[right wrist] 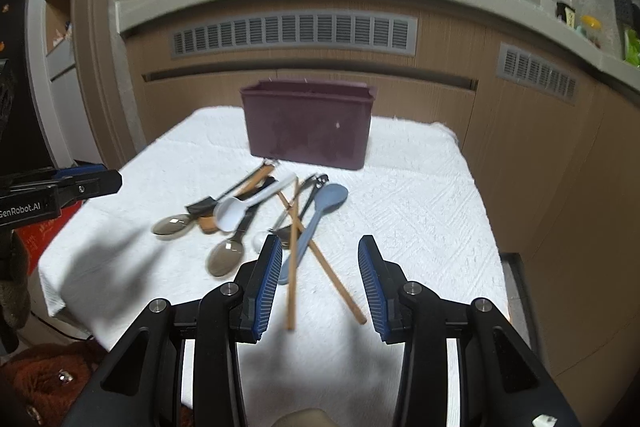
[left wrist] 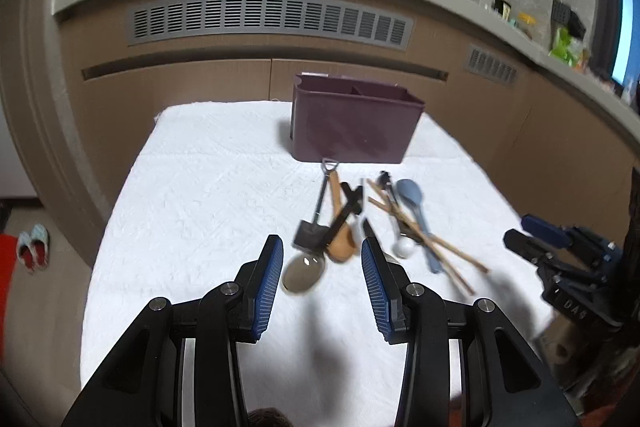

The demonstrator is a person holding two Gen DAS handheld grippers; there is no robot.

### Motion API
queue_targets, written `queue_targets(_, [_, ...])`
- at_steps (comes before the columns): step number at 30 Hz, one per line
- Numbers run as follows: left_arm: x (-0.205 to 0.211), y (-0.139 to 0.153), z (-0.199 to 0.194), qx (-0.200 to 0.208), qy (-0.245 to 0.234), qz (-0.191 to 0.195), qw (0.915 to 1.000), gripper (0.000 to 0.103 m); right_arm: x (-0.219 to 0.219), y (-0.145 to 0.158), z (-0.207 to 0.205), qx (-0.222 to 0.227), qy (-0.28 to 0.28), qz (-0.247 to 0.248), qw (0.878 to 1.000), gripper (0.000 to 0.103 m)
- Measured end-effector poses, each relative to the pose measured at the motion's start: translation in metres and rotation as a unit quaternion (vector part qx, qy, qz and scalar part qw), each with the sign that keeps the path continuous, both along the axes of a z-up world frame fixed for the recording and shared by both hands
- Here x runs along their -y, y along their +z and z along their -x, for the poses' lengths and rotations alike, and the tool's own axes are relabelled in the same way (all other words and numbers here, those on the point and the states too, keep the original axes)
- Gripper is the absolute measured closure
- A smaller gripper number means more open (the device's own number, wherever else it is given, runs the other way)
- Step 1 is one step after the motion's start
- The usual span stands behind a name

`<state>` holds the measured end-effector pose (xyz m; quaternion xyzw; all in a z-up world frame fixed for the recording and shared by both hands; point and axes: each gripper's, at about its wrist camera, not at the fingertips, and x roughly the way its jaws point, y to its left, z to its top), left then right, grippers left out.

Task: Organize utensils
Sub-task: 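Grasp the white-ball-topped utensil by its ball end with the left tool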

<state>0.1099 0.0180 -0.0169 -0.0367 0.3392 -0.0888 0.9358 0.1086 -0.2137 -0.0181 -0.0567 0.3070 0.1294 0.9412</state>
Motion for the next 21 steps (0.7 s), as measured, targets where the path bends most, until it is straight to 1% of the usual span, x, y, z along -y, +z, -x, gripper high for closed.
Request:
queue_targets(1, [0.004,-0.004,-0.008,0.002,-0.005,-0.019,0.9998,0.061,0.000,-0.004,-0.007,-0.007,-0.001,0.005,1.000,0.065])
queue_targets(3, [0.008,-0.011,-0.018,-0.005,-0.019,-0.028,0.9994,0.061,0.000,-0.012,-0.022,-0.018,-0.001,0.021,1.000,0.065])
queue_targets(5, [0.009,-0.022,-0.031,-0.022,-0.030,-0.018,0.9991,0.061,0.000,-0.018,-0.035,-0.029,-0.002,0.030,0.999,0.065])
queue_targets(8, [0.003,-0.035,-0.050,-0.047,-0.017,-0.003,0.9988,0.061,-0.001,-0.025,-0.055,-0.050,0.000,0.027,0.998,0.065])
queue_targets(11, [-0.008,-0.042,-0.063,-0.051,0.005,-0.001,0.9987,0.061,-0.005,-0.029,-0.073,-0.075,0.008,0.016,0.997,0.065])
queue_targets(13, [-0.013,-0.041,-0.066,-0.048,0.012,0.010,0.9987,0.062,-0.011,-0.031,-0.082,-0.088,0.014,0.014,0.996,0.065])
queue_targets(14, [-0.014,-0.040,-0.067,-0.050,0.009,0.023,0.9985,0.062,-0.014,-0.032,-0.084,-0.092,0.020,0.016,0.995,0.065])
queue_targets(15, [-0.012,-0.039,-0.067,-0.051,-0.005,0.039,0.9979,0.062,-0.018,-0.033,-0.085,-0.092,0.032,0.023,0.995,0.069])
queue_targets(16, [-0.006,-0.036,-0.064,-0.047,-0.027,0.052,0.9972,0.062,-0.020,-0.034,-0.085,-0.087,0.038,0.031,0.995,0.069])
queue_targets(17, [0.000,-0.034,-0.062,-0.042,-0.039,0.054,0.9969,0.062,-0.019,-0.034,-0.086,-0.079,0.033,0.041,0.995,0.069])
queue_targets(19, [0.028,-0.032,-0.054,-0.031,-0.088,0.040,0.9949,0.062,-0.011,-0.033,-0.091,-0.068,0.007,0.048,0.997,0.069])
queue_targets(21, [0.048,-0.036,-0.054,-0.040,-0.112,0.030,0.9925,0.063,0.002,-0.032,-0.098,-0.072,-0.014,0.037,0.997,0.069])
